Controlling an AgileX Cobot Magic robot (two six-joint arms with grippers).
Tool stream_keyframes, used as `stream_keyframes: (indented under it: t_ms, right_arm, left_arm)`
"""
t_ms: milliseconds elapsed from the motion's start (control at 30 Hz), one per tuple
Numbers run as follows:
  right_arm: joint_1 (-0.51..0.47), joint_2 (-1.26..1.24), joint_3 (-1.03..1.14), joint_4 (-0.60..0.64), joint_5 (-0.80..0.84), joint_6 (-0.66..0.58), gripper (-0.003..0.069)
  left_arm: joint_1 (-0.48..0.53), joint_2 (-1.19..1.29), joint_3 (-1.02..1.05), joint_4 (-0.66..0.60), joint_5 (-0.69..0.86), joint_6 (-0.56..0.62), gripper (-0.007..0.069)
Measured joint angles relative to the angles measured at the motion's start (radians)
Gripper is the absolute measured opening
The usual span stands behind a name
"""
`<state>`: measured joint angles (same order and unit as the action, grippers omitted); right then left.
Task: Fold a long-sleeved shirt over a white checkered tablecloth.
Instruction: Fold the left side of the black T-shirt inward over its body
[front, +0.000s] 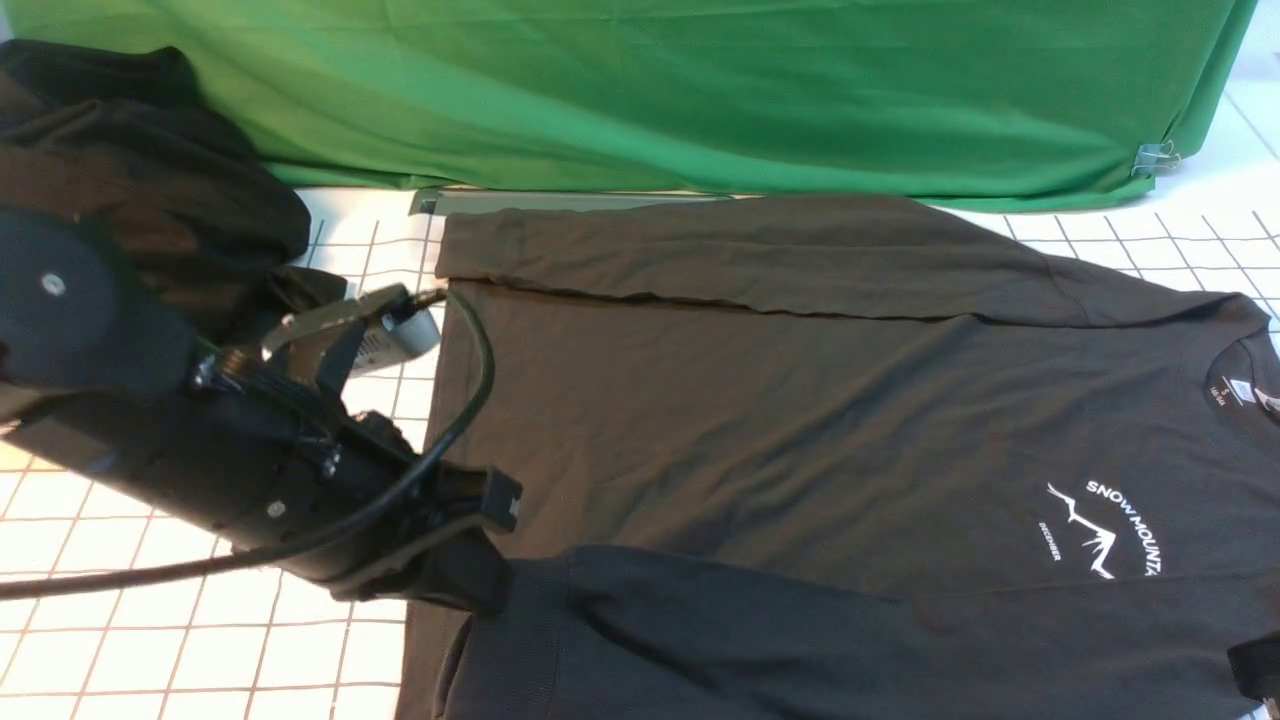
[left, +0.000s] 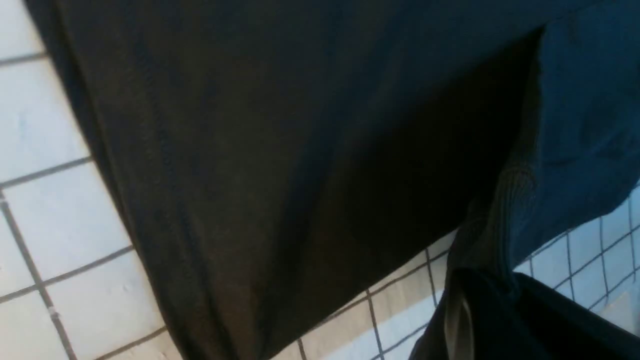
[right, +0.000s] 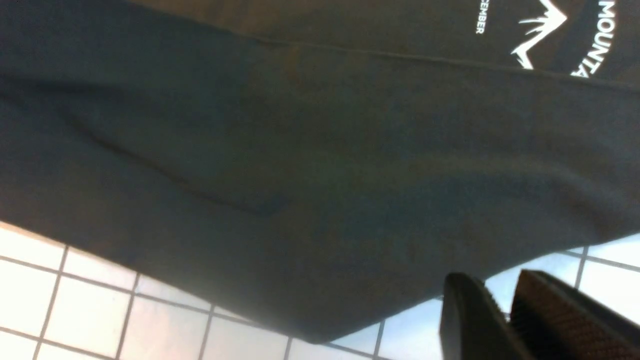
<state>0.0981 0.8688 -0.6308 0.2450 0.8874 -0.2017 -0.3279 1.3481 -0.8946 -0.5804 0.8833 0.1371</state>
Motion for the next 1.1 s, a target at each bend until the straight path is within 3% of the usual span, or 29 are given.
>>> stream_keyframes:
  t_ms: [267,600,833,1100]
  right_arm:
    - [0.000,0.000,0.000,0.000,0.000,0.000,0.0141]
    - [0.000,0.000,0.000,0.001,0.000,0.000,0.0152]
    - [0.000,0.000,0.000,0.001,0.000,0.000,0.0159]
    - [0.000,0.000,0.000,0.001,0.000,0.005,0.0171]
  left_arm:
    - [-0.001,-0.001,0.028,0.098,-0.065,-0.042,0.0015]
    - [0.116,0.054,-0.271,0.138,-0.129,-0.086,0.0015]
    - [0.166,0.269,-0.500,0.127,-0.092,-0.086,0.0015]
    - [0.176,0.543,-0.567,0.146,-0.134,-0.146,0.0018]
